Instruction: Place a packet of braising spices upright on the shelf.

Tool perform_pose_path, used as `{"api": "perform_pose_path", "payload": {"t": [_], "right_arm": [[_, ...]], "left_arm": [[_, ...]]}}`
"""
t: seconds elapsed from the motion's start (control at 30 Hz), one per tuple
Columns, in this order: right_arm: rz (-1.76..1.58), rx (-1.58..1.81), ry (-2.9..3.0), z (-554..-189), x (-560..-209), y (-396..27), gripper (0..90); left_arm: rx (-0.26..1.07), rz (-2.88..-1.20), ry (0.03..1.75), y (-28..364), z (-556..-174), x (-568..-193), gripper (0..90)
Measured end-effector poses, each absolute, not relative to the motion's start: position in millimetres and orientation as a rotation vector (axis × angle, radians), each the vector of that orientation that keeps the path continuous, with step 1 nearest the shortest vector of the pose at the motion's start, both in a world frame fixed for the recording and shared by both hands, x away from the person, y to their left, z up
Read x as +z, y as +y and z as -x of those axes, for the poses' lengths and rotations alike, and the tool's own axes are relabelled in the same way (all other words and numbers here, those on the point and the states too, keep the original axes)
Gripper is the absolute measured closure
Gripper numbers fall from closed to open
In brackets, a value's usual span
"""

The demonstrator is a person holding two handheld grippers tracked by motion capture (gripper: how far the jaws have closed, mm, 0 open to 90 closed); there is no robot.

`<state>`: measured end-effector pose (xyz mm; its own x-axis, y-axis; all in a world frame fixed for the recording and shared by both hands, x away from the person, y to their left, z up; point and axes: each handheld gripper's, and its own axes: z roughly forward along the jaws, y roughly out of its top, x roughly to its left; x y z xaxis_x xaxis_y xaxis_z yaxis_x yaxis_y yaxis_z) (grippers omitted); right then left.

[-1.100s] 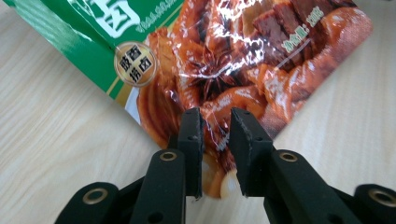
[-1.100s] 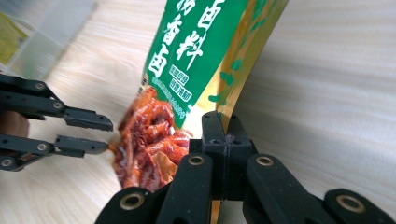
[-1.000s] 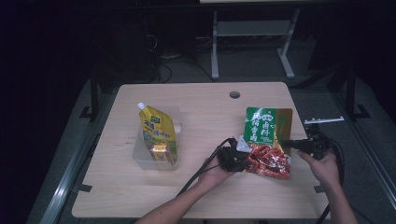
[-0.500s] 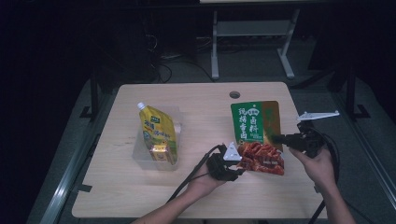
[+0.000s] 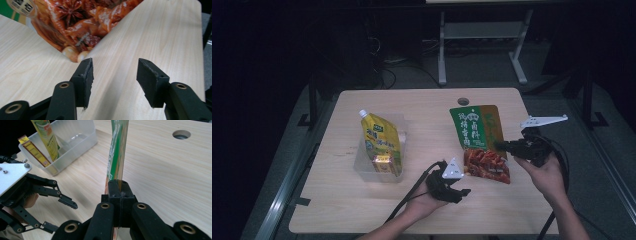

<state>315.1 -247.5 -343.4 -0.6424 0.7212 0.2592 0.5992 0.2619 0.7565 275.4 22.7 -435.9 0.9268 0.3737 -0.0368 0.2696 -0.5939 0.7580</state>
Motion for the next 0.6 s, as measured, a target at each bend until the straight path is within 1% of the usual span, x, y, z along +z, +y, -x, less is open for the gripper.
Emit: {"api": "perform_pose_path", "payload": {"t": [0.6], "right_arm": [[-1.133, 1.398, 2.401, -322.1, -327.4, -217.2, 90.0]], "left_arm": [[0.127, -2.195, 0.438, 44.6, -257.5, -430.0, 39.5]]}}
